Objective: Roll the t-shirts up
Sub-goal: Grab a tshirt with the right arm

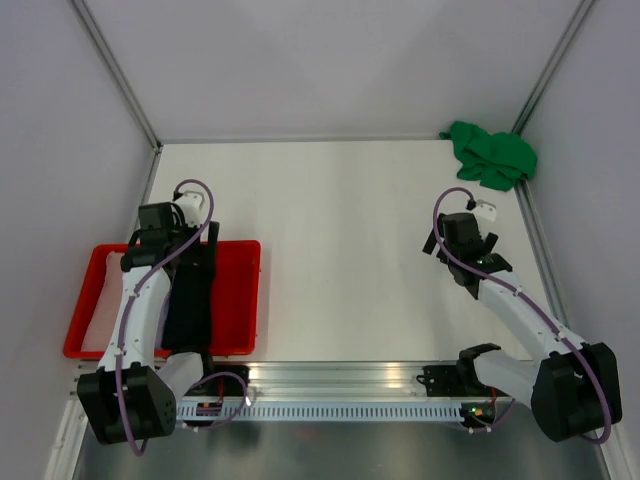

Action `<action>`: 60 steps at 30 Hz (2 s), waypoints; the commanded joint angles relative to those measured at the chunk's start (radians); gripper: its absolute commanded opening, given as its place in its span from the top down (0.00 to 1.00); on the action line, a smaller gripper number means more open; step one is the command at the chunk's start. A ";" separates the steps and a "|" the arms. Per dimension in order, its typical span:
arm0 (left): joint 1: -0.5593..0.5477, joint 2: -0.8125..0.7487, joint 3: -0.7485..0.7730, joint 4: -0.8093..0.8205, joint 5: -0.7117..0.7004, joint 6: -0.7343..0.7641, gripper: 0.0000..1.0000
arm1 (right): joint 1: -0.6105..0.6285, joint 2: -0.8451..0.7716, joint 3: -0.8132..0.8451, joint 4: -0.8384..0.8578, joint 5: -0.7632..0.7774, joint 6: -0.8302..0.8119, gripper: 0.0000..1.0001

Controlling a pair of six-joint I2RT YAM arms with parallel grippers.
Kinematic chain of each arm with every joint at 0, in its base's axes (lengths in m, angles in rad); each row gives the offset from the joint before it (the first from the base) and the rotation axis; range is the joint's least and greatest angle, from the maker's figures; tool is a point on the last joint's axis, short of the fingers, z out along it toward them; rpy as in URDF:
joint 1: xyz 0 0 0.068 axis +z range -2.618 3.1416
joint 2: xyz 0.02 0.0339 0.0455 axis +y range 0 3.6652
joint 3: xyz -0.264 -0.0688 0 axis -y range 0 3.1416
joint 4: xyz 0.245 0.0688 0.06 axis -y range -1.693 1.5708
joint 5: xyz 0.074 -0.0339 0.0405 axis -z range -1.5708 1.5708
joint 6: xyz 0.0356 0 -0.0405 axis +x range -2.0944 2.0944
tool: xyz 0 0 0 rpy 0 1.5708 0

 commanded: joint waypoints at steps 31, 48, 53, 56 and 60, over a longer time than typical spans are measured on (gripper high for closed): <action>-0.003 0.247 0.316 0.007 0.098 -0.063 0.00 | -0.346 1.503 1.632 -0.166 -0.160 0.183 0.17; -0.003 0.184 0.301 -0.013 0.090 -0.059 0.00 | -0.333 1.191 1.178 0.063 -0.363 0.082 1.00; -0.004 0.167 0.280 -0.017 0.107 -0.042 0.00 | -0.199 0.789 0.859 0.303 -0.434 0.008 1.00; -0.003 0.142 0.283 -0.031 0.140 -0.032 0.00 | -0.055 0.672 0.915 0.241 -0.524 -0.091 1.00; -0.004 0.098 0.301 -0.051 0.176 -0.028 0.00 | 0.040 0.534 1.053 0.213 -0.710 -0.139 1.00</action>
